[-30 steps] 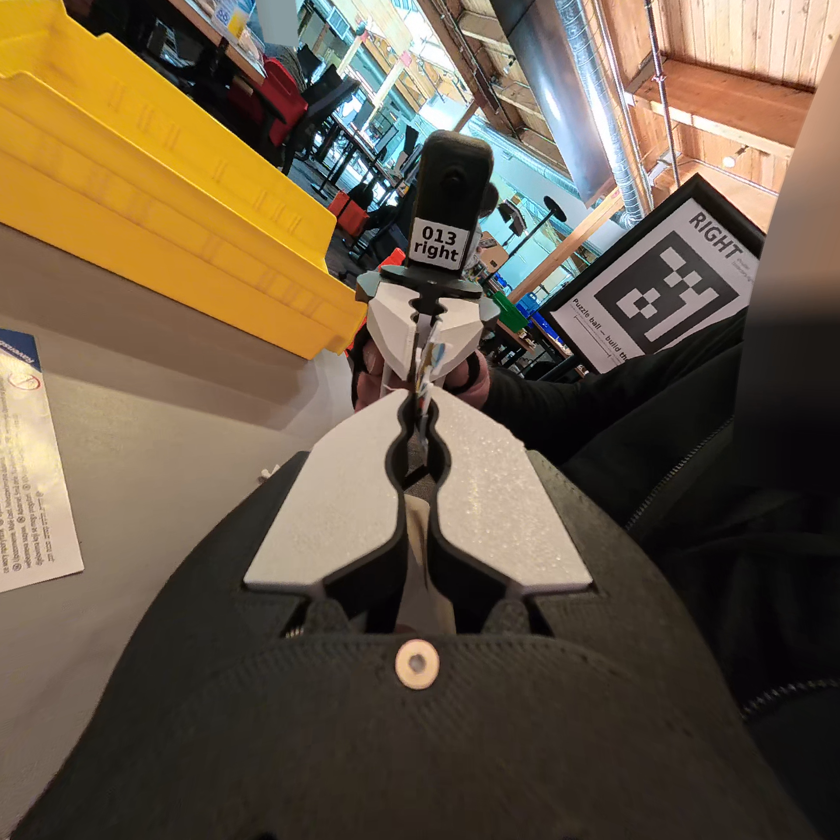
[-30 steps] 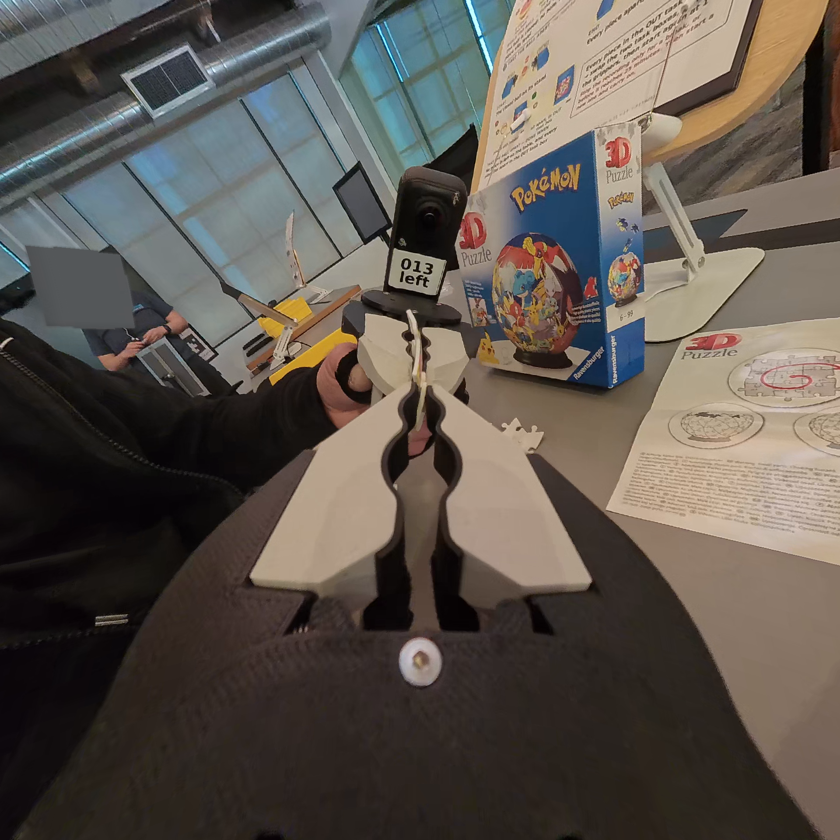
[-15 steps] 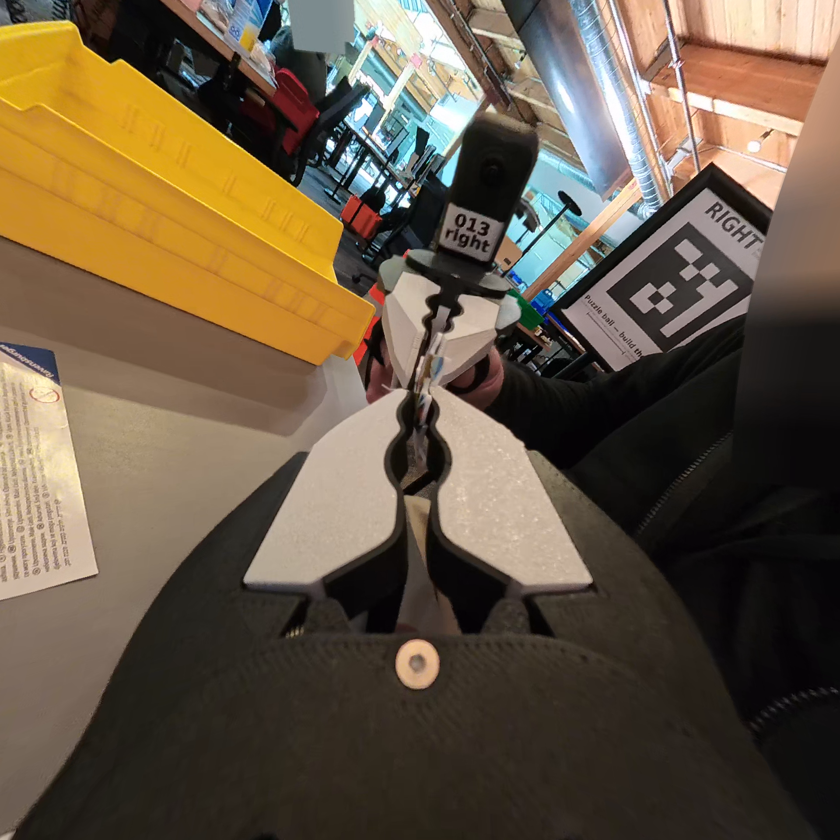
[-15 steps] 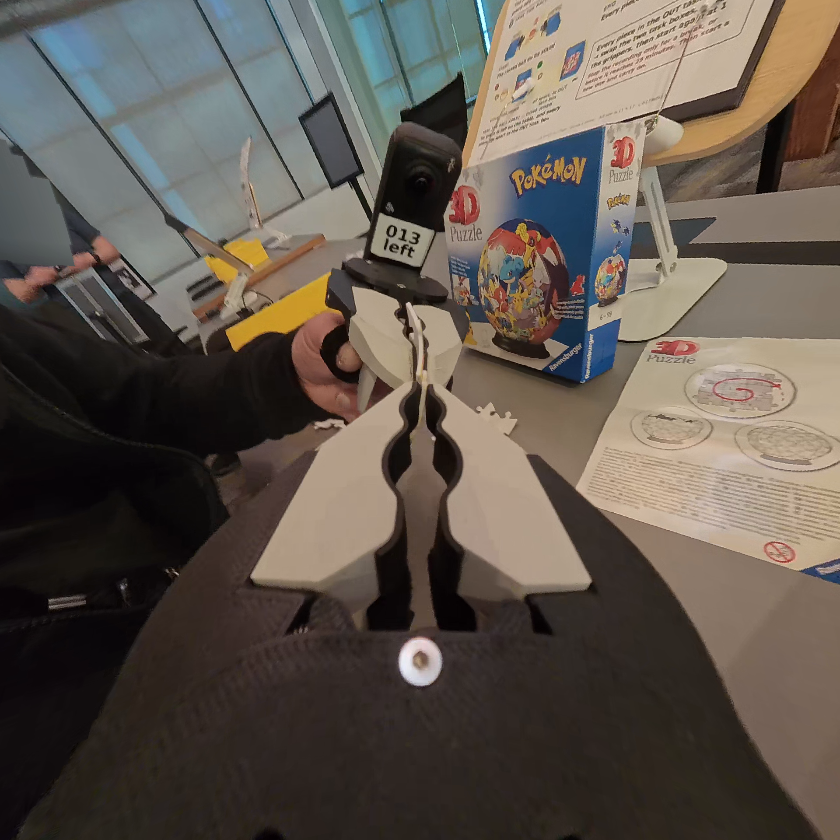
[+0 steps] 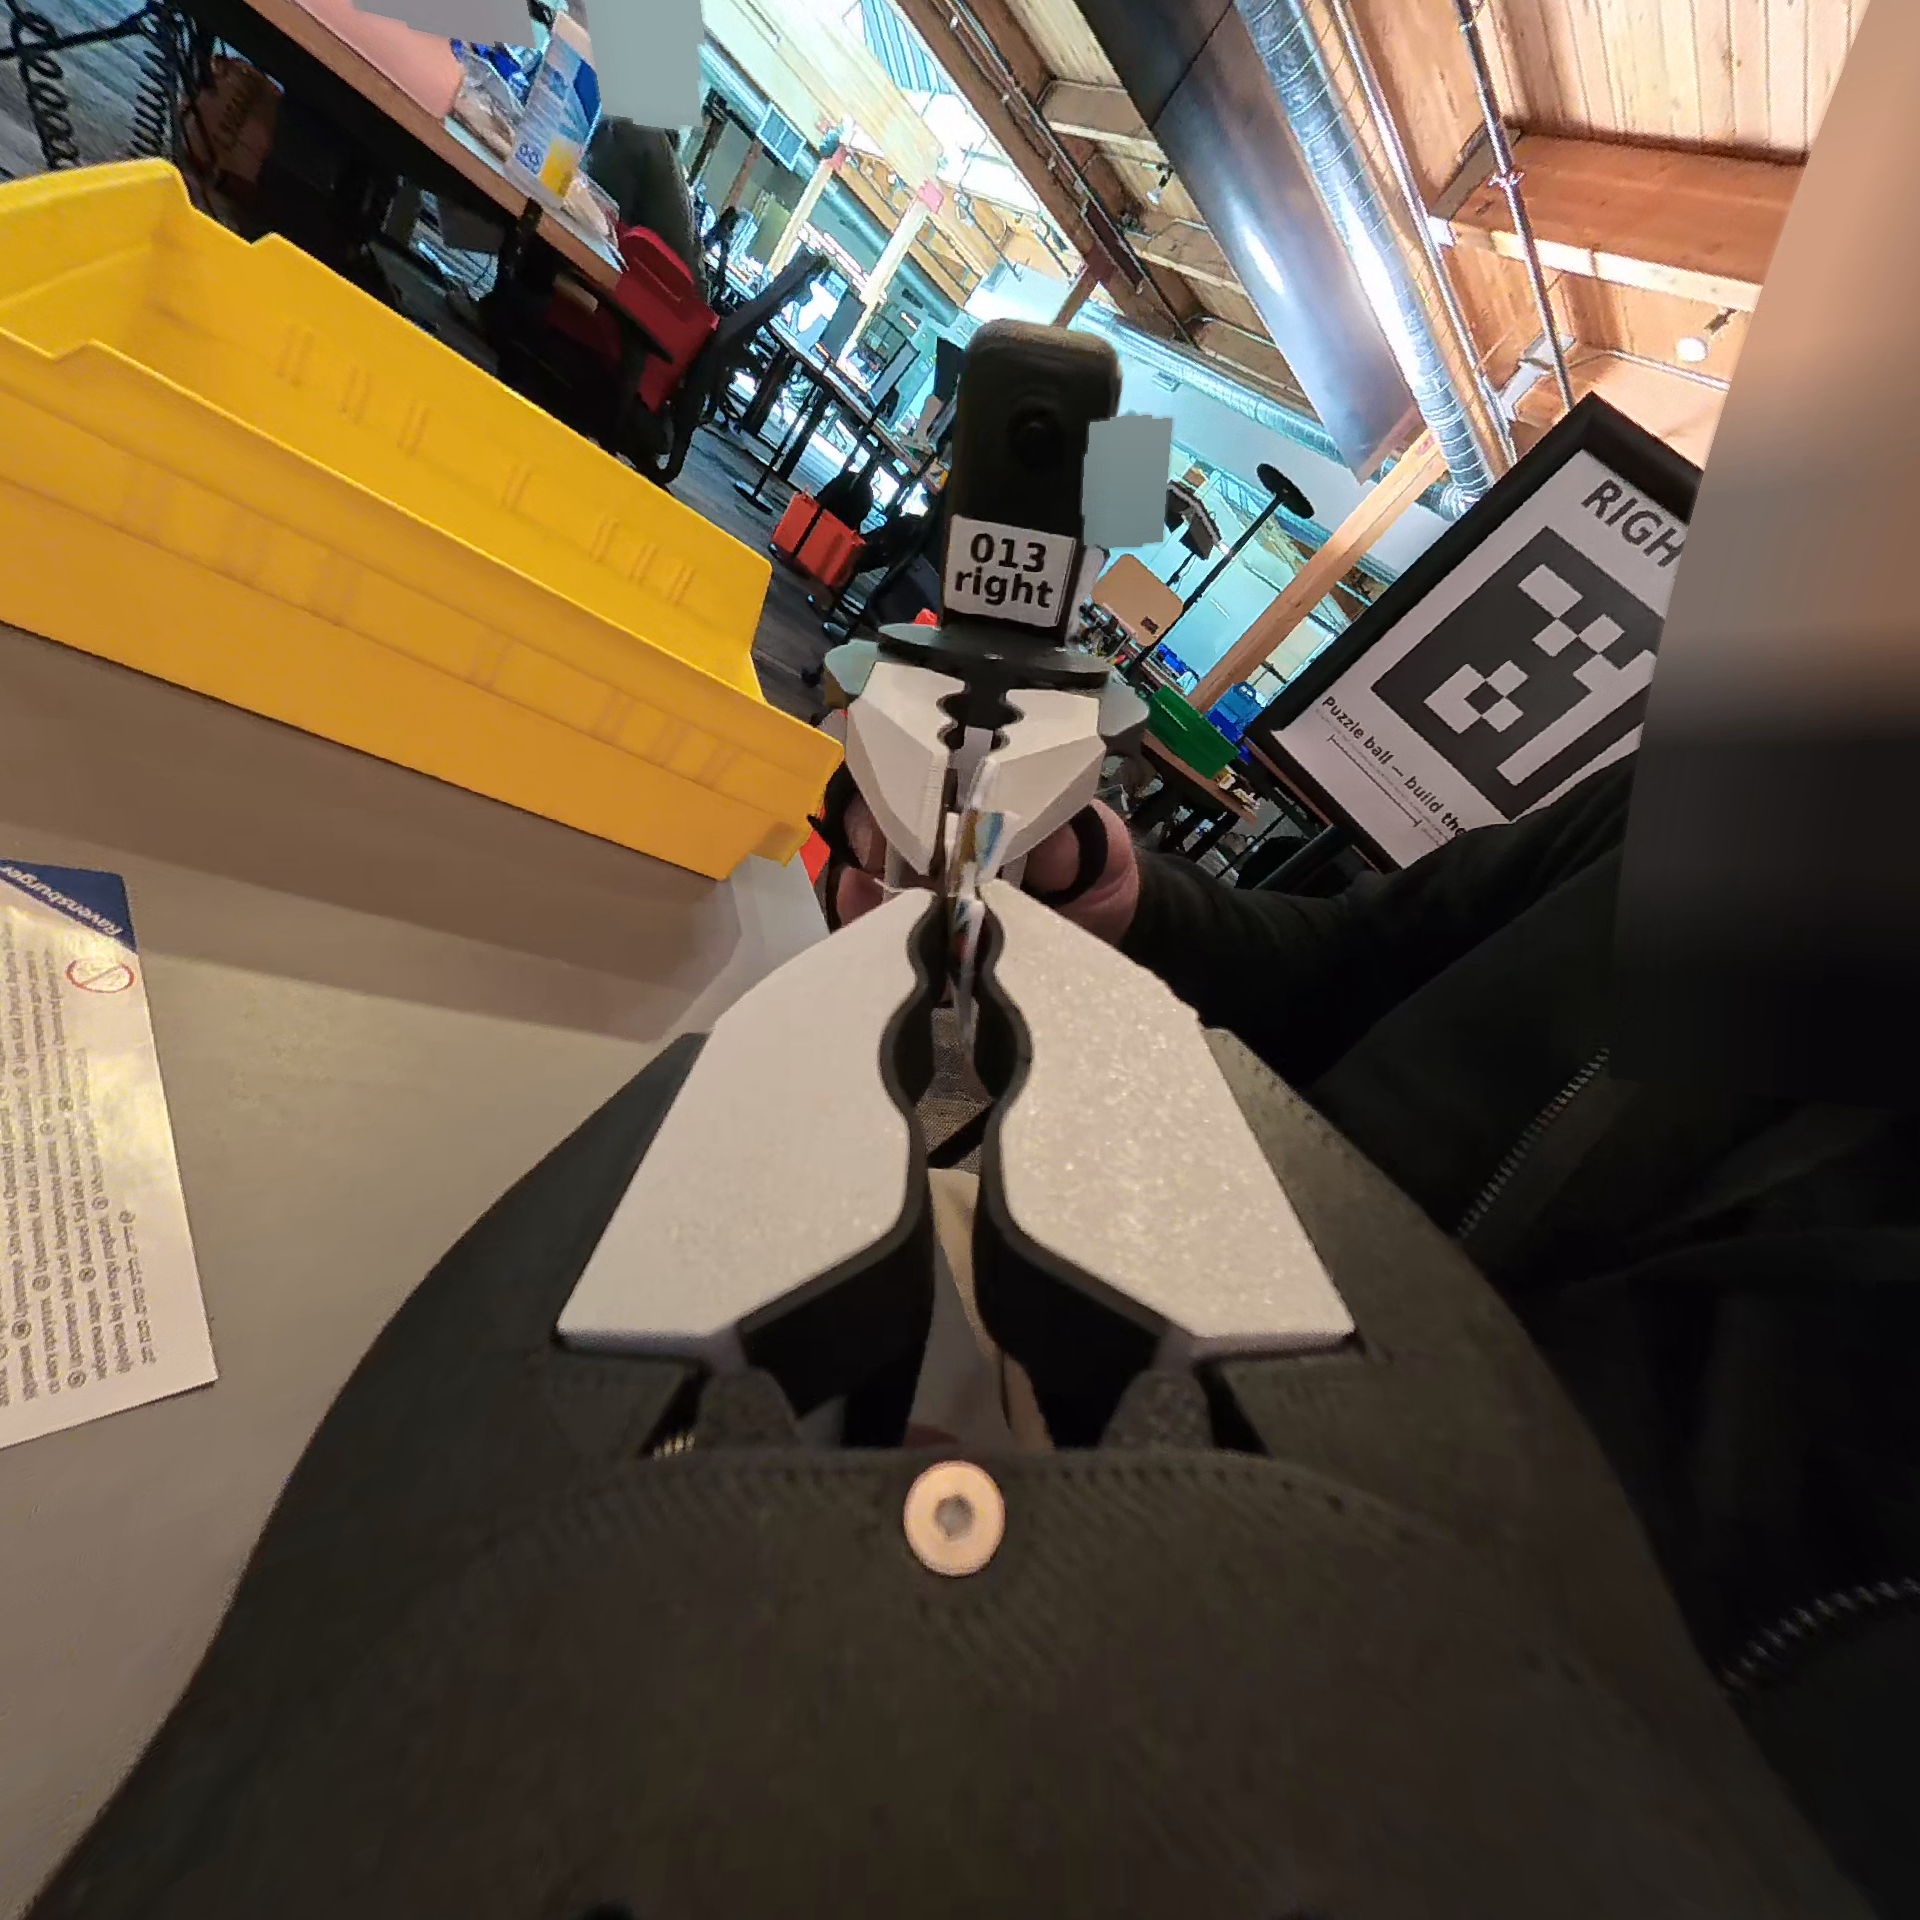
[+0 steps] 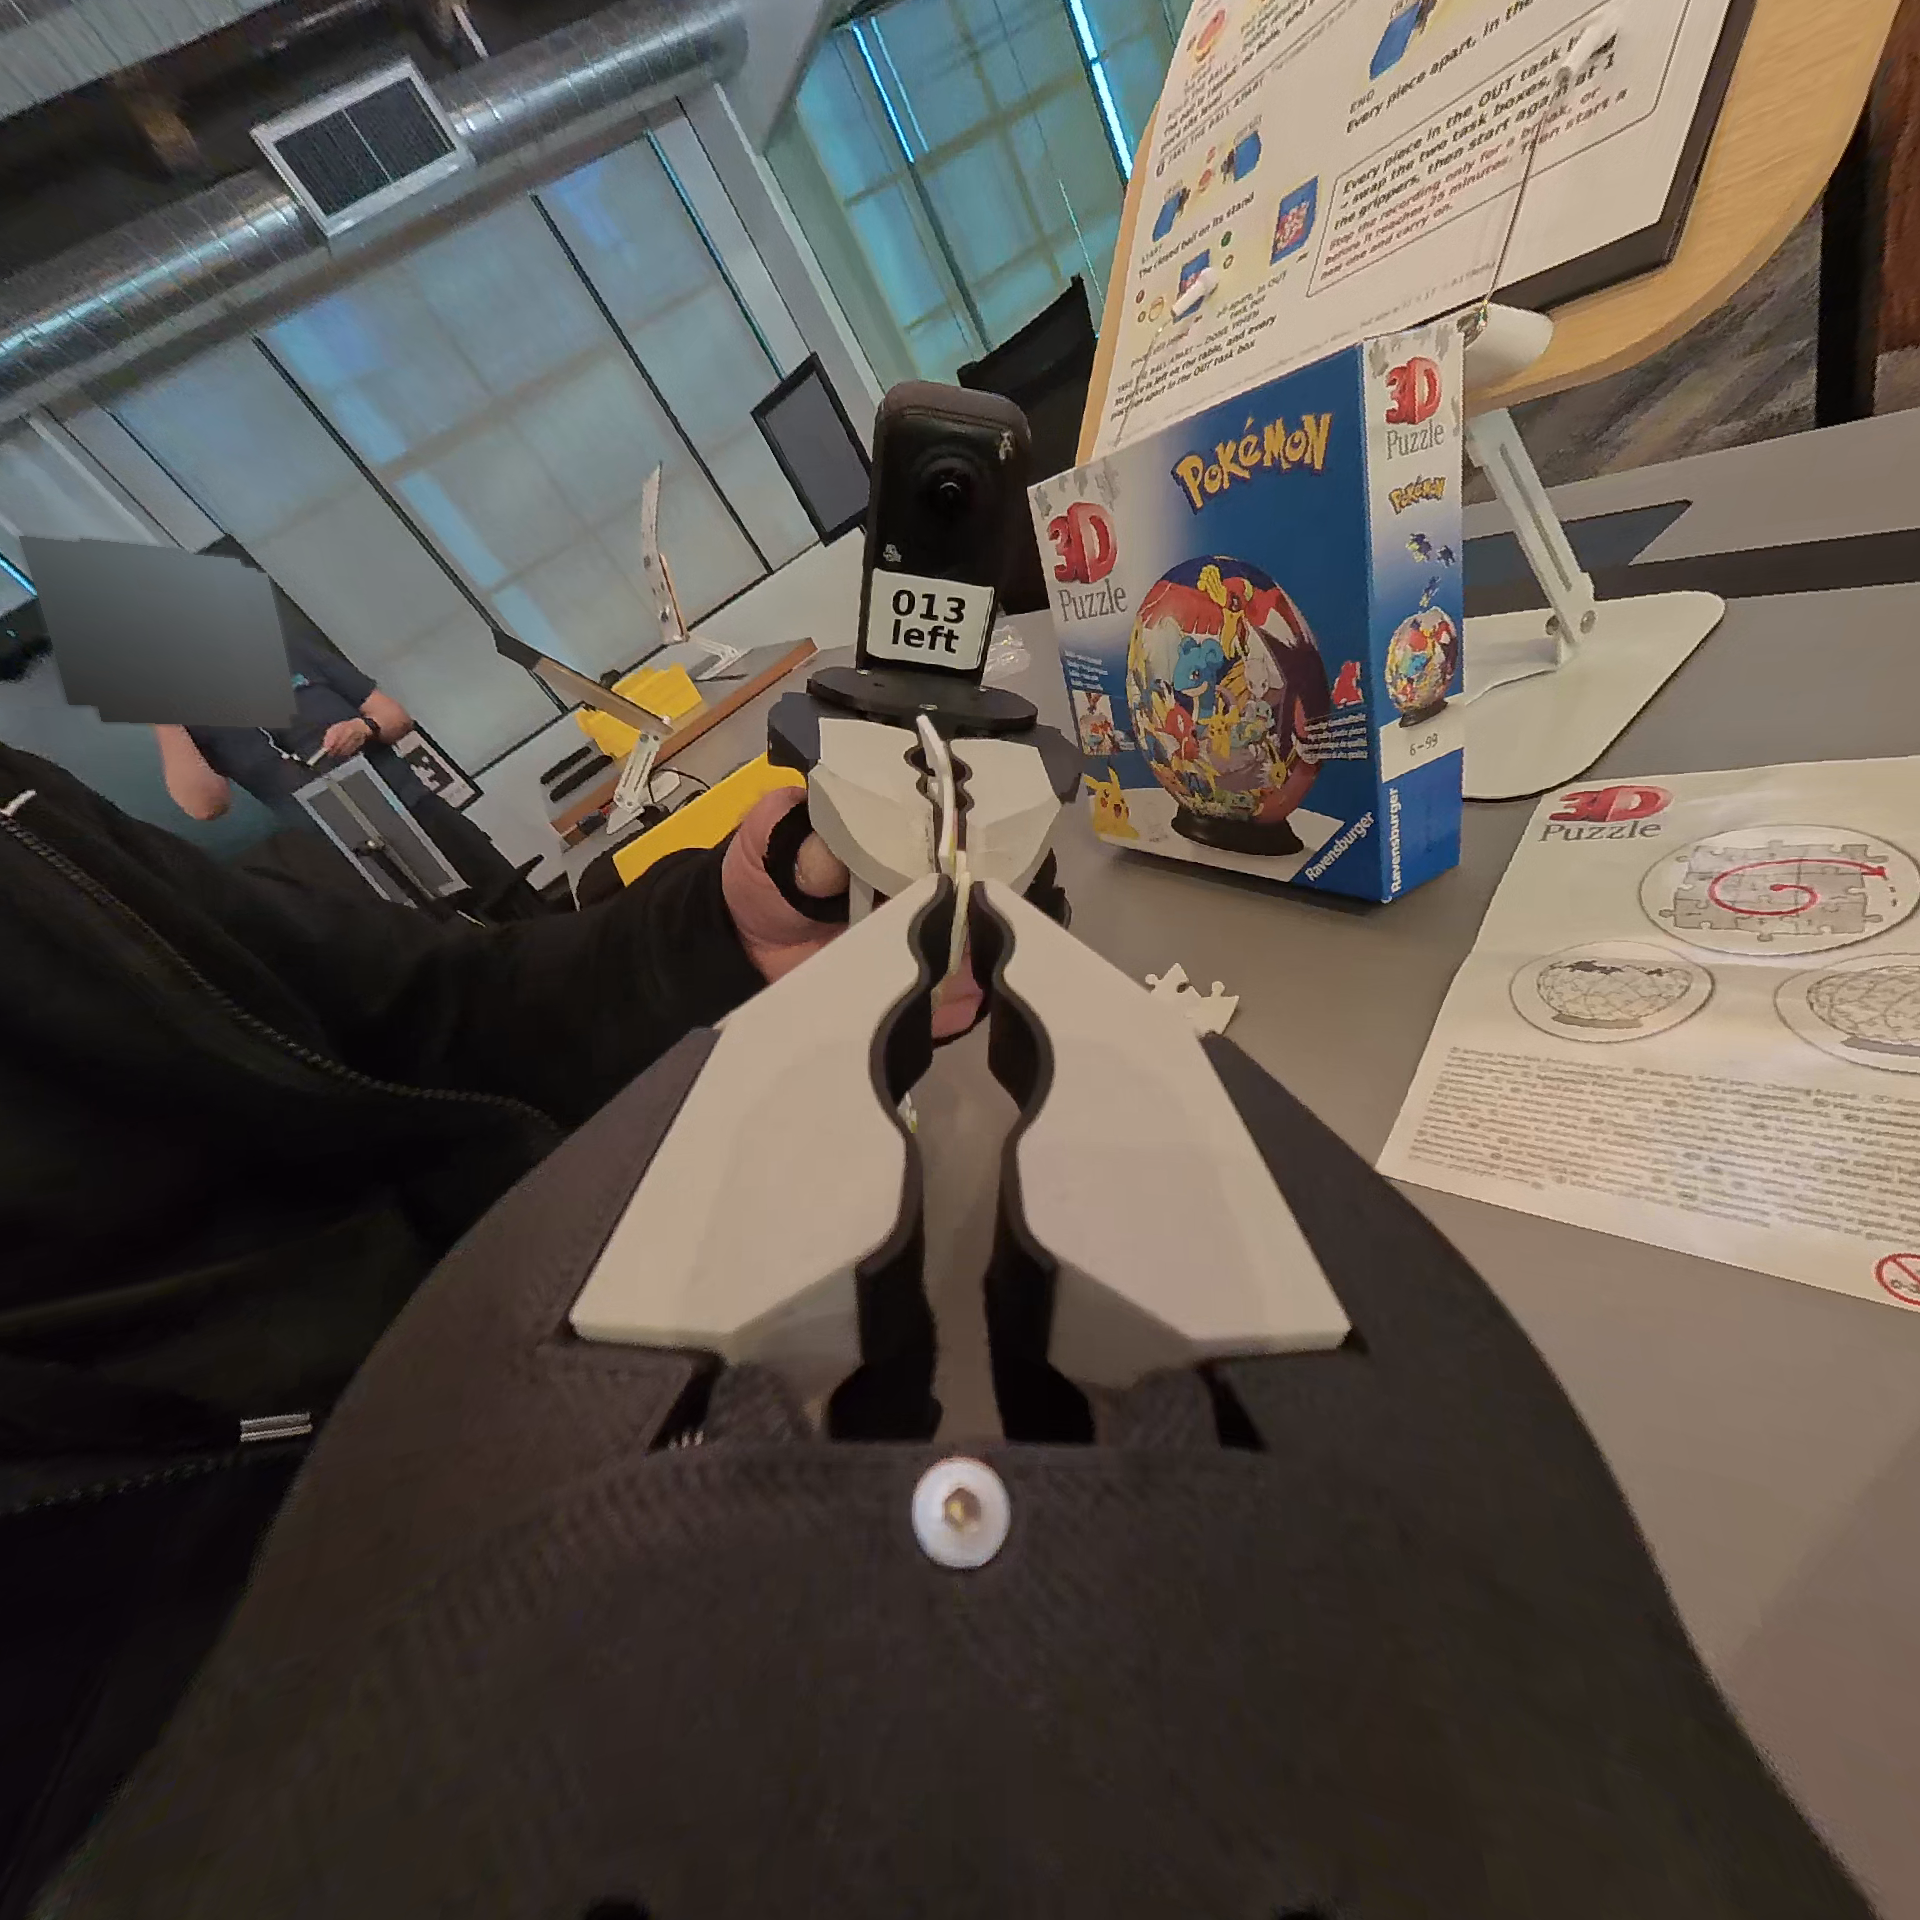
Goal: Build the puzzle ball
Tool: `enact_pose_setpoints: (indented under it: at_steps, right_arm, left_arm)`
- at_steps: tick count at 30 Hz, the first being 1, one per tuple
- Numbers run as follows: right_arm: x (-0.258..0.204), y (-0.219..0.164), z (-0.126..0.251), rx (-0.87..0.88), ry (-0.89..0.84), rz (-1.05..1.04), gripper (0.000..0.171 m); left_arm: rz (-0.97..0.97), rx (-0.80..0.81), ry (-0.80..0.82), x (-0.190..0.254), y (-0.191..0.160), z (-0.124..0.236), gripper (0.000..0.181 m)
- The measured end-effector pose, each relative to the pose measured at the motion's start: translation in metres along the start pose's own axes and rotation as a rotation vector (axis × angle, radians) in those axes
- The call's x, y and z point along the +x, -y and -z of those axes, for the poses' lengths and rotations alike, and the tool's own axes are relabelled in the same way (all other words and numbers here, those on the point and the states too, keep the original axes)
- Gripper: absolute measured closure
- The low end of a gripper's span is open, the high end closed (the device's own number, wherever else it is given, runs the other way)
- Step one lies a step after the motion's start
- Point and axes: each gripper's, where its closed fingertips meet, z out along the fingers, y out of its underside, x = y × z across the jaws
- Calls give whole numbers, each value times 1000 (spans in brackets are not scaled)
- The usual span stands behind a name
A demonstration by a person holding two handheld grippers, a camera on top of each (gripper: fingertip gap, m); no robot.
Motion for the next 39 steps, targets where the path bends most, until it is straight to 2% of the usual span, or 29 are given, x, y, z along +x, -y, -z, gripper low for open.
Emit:
enact_pose_setpoints:
  at_steps: [6,15,19,23,29,39]
  right_arm:
    - [-1,1,2,10,13,-17,171]
    - [2,-1,2,-65,-99,115,171]
    - [2,4,1,-7,-61,-30,171]
    - [2,6,0,33,-65,-57,171]
    - [4,18,0,219,-28,-244,170]
    - [8,19,-1,278,7,-321,169]
  left_arm:
    - [-16,16,2,0,3,1,179]
    - [19,-11,32,-3,-1,0,179]
    - [-24,-18,60,-3,2,1,179]
    - [-31,-4,66,-3,4,1,179]
    - [-68,57,102,-4,15,1,179]
    - [-144,58,165,-6,17,4,179]
